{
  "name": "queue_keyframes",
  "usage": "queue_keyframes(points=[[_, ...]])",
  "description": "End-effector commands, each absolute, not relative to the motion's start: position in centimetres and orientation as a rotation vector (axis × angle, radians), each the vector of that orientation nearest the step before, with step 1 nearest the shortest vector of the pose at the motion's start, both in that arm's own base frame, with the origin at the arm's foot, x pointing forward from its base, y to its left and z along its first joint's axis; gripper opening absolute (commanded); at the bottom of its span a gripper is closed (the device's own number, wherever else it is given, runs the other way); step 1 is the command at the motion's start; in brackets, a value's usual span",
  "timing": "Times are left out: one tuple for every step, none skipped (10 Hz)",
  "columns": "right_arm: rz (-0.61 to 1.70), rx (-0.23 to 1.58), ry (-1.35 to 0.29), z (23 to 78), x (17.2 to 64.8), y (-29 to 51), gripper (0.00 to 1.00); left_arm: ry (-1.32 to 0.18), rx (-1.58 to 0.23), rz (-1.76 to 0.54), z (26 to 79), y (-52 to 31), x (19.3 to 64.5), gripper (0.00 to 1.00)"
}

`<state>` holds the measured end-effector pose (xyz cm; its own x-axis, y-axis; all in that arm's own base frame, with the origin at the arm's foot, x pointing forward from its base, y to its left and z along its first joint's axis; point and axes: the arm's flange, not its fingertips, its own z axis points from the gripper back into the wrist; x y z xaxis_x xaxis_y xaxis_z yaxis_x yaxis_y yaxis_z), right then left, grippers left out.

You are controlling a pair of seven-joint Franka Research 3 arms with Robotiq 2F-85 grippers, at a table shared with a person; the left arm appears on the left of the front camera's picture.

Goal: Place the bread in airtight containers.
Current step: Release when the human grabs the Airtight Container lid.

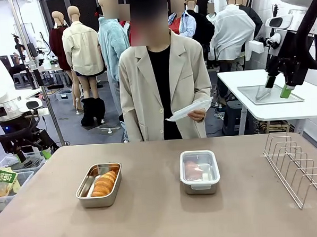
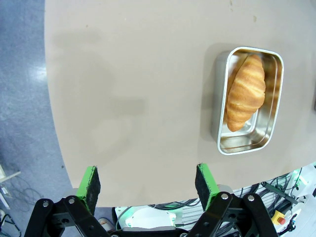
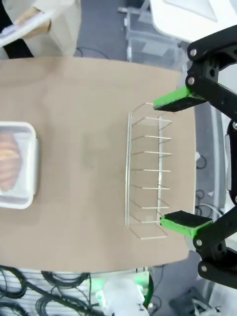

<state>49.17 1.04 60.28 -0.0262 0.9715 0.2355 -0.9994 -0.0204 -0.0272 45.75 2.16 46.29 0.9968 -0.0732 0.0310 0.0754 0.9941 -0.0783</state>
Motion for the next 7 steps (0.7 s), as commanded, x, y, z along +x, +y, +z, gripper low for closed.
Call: queue_keyframes(points=[[1.583, 0.166, -0.194, 60.57, 48.95, 0.73, 1.0, -0.028, -0.072, -0.074, 46.48, 2.21, 45.8, 1.0], [1.583, 0.166, -0.194, 60.57, 48.95, 0.73, 1.0, -0.028, -0.072, -0.074, 46.48, 2.21, 45.8, 1.0], [1.583, 0.166, -0.194, 60.57, 48.95, 0.73, 1.0, -0.028, -0.072, -0.074, 46.48, 2.21, 45.8, 1.0], [1.583, 0.166, -0.194, 60.57, 48.95, 0.73, 1.0, -0.028, -0.072, -0.074, 46.48, 2.21, 45.8, 1.0], [1.583, 0.166, -0.194, 60.57, 48.95, 0.73, 1.0, -0.028, -0.072, -0.074, 46.48, 2.21, 45.8, 1.0], [1.583, 0.166, -0.194, 60.57, 48.95, 0.73, 1.0, -0.028, -0.072, -0.074, 46.48, 2.21, 45.8, 1.0], [1.583, 0.166, -0.194, 60.57, 48.95, 0.73, 1.0, -0.028, -0.072, -0.074, 46.48, 2.21, 45.8, 1.0]])
